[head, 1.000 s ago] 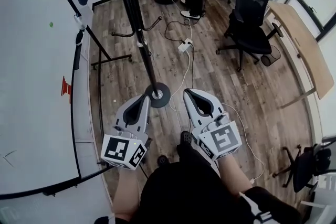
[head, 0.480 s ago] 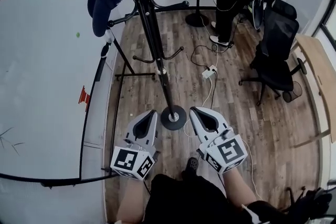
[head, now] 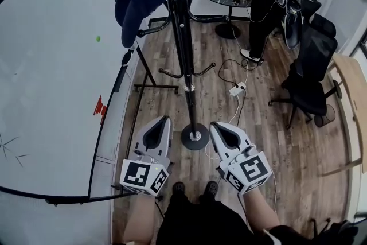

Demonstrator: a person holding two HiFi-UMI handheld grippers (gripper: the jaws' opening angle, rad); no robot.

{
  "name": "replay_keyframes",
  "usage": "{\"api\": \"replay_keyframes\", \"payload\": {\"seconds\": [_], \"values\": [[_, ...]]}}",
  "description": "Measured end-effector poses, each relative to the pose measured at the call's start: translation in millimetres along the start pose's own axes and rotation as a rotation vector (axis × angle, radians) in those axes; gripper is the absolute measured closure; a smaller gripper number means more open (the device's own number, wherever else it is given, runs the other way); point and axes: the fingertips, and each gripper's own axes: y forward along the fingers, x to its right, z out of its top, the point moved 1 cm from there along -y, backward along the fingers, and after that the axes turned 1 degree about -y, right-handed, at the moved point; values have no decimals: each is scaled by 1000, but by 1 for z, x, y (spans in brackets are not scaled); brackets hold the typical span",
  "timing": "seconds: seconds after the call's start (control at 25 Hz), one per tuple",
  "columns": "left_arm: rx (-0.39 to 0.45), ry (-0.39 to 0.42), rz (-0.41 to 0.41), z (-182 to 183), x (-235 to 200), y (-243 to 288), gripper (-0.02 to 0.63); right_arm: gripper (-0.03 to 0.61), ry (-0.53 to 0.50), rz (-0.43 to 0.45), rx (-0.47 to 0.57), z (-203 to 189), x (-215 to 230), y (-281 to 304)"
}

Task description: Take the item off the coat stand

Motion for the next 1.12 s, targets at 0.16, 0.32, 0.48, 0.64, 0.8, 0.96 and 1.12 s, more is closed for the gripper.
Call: {"api": "replay_keyframes", "payload": {"seconds": [0.16, 0.32, 0.48, 0.64, 0.8, 0.96, 1.12], "values": [[32, 14, -25, 18, -19, 6, 597, 548, -30, -39, 12, 13, -6, 6], [69, 26, -56, 36, -38, 11, 597, 548, -55, -73, 10, 17, -7, 14], [112, 44, -97, 50, -57, 21, 597, 548, -86, -89, 6, 22, -15, 29], [165, 63, -125, 66, -71, 29, 597, 548, -115, -118, 9, 26, -25, 32], [202, 73, -140, 79, -88, 37, 595, 548, -118, -174, 13, 21, -35, 30], [230, 96, -160, 98, -94, 48, 578, 548, -104, -209, 28, 30, -37, 34], [244, 129, -171, 112, -97, 57, 531, 548, -103, -218, 42, 38, -46, 41]]}}
